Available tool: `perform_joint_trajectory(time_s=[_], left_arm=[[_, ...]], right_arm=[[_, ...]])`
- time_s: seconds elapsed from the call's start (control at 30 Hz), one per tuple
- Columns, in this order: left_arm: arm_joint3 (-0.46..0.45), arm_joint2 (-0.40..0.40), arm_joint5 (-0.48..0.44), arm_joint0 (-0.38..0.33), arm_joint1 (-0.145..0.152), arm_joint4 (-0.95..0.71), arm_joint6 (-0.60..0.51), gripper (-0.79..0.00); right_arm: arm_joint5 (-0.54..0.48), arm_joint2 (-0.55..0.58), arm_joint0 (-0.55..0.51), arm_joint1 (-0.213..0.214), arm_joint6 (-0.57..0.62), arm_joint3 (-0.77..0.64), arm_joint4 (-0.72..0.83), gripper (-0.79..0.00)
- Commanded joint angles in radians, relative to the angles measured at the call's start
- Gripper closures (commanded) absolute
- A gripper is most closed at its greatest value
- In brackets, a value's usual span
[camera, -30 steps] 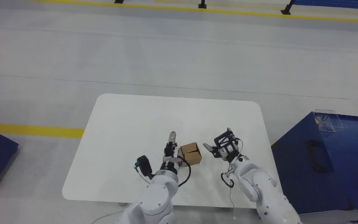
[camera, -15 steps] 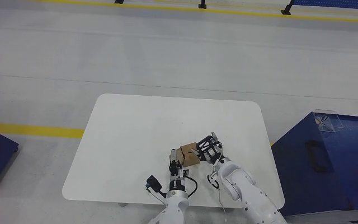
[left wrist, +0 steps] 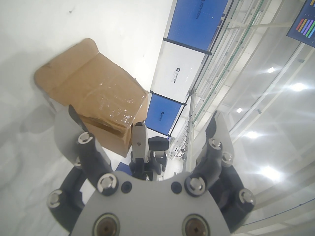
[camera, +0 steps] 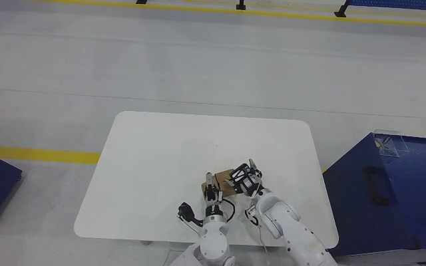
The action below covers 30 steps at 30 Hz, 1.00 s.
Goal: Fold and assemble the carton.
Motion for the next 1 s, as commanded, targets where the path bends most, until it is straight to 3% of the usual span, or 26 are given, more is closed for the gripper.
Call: perform_joint_trajectory(time_s=[0.0,0.3,0.97], left_arm=[[0.021,-0.012,-0.011,-0.005,-0.008,0.004,0.008,-0.785],[0.068,-0.037,-0.083,-0.005,-0.031,0.126,0.062,-0.785],[0.082,-0.130,-0.235,0.022,-0.057,0.412,0.113,-0.785]], right_arm=[[-0.005,0.004,-0.003,-0.001,0.005,-0.003,-0.001,-0.785],[-0.016,0.017,-0.013,-0.003,0.013,-0.011,-0.009,-0.785],[-0.030,0.036,-0.021,-0.011,0.028,-0.007,-0.035,-0.785]])
